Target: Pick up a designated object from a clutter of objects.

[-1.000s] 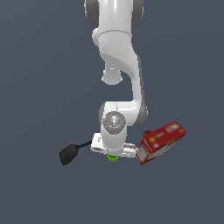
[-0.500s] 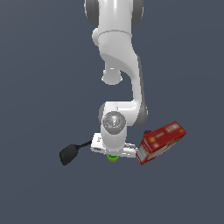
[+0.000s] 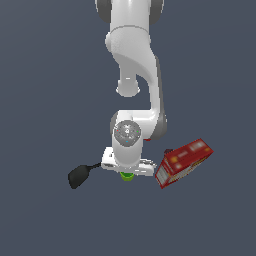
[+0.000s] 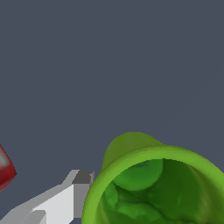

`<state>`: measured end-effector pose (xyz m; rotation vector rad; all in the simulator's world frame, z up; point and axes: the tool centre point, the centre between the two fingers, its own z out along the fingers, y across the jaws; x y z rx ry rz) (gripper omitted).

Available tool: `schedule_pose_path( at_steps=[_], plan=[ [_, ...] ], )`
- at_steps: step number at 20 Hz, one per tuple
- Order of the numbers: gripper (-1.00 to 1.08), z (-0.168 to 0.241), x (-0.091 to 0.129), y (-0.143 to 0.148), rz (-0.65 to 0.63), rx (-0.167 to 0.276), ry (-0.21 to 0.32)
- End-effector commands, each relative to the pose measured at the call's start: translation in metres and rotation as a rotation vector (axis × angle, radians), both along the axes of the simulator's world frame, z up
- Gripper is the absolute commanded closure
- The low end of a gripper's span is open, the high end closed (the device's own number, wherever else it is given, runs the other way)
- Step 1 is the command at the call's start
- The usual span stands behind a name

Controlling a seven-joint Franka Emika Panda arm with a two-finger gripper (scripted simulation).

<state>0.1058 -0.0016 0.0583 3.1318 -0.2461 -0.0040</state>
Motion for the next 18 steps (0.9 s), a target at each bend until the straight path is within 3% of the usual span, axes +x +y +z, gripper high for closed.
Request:
schedule_pose_path(
  at_steps=[1, 18],
  plan=[
    [1.08, 0.011, -0.005, -0.005, 0.0, 0.0, -0.002],
    [1.08, 0.129, -0.081, -0.062, -0.001, 0.002, -0.002]
  ],
)
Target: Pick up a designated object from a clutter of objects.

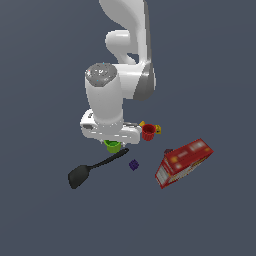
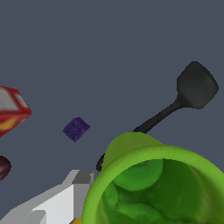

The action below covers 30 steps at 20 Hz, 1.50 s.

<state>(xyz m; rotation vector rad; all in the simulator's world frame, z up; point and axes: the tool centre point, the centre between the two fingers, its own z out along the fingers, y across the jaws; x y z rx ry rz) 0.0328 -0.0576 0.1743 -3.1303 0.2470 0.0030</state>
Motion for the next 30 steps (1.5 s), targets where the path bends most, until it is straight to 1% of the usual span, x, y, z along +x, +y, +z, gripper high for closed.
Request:
schedule_pose_path(
  at_steps=[1, 19, 24, 30],
  plan=[
    [1.08, 0.021, -0.013, -0.01, 0.0, 0.001, -0.002],
    [1.08, 0.179, -0.107, -0.086, -0.001, 0.001, -0.002],
    [1.08, 0.213, -0.126, -0.102, -0.001, 0.001, -0.002],
    [1.08, 0.237, -0.138, -0.114, -0.001, -0.001, -0.002]
  ],
)
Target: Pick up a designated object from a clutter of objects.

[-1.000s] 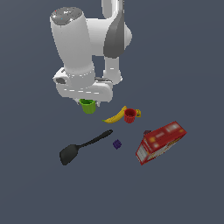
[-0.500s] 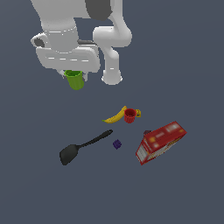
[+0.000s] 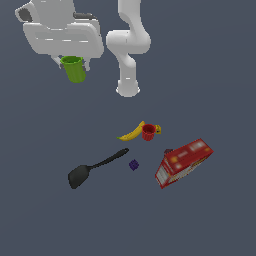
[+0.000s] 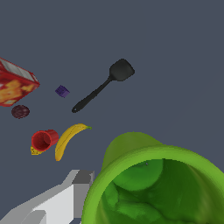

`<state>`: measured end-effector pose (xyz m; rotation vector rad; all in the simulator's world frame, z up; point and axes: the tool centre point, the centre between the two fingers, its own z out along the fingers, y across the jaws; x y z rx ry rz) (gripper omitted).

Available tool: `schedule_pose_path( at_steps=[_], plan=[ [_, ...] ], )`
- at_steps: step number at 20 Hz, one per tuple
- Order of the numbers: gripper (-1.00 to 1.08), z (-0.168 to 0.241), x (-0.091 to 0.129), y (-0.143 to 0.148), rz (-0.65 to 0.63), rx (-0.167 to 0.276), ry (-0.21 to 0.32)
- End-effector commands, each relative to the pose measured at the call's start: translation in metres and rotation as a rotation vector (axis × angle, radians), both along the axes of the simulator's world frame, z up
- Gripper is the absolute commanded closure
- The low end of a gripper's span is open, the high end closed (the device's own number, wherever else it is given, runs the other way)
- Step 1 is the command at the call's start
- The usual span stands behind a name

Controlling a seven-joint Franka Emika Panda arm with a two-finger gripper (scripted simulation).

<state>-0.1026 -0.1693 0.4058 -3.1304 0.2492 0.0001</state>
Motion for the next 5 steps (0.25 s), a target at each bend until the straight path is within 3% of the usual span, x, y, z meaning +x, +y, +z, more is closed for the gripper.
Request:
schedule_pose_path(
  at_steps=[1, 5],
  plan=[
    [1.08, 0.0079, -0.0038, -0.0036, 0.001, 0.0, 0.0],
    [1.08, 0.0119, -0.0057, -0.0057, 0.001, 0.0, 0.0]
  ],
)
